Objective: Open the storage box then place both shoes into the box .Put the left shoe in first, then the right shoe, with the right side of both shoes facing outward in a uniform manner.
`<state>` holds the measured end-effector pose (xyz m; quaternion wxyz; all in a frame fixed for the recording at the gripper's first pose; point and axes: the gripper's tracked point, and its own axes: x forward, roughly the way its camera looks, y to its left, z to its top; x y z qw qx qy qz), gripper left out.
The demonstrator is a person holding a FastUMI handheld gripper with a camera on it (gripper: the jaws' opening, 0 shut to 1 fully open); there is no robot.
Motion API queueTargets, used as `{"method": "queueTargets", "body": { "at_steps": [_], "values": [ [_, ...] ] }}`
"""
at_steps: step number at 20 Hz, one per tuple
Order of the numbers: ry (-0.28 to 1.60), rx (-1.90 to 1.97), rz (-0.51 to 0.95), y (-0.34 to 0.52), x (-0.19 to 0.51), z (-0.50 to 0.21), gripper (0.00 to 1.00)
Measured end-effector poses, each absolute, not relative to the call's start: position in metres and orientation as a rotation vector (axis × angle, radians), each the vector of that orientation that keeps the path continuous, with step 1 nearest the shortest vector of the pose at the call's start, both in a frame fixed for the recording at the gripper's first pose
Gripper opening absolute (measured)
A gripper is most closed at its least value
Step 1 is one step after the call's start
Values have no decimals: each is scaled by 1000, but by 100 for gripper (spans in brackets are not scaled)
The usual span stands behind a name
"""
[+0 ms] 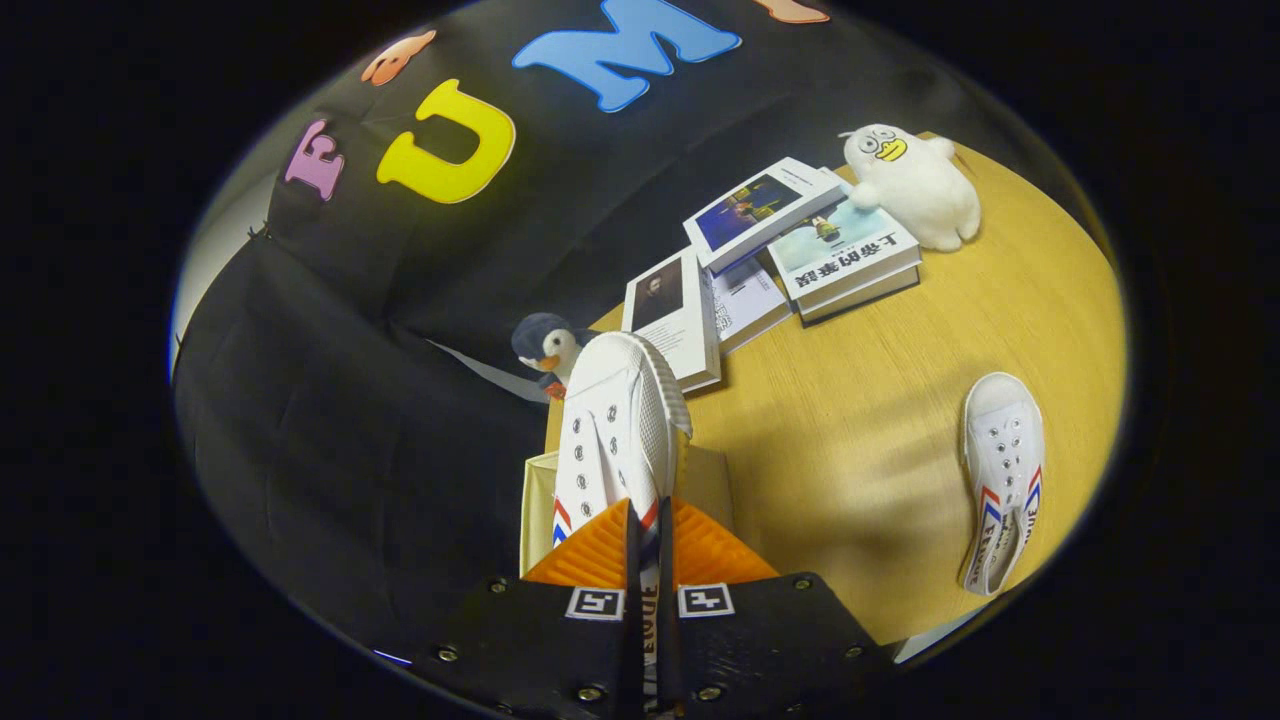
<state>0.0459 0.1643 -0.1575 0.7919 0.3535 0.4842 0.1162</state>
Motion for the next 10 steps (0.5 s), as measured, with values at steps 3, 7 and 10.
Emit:
{"method": "queueTargets", "body": {
  "at_steps": [3,7,10],
  "values": [
    [1040,735,271,190,48,-154,5],
    [1062,708,312,230,46,-160,5],
    [1090,662,319,256,42,-175,5]
  ]
}}
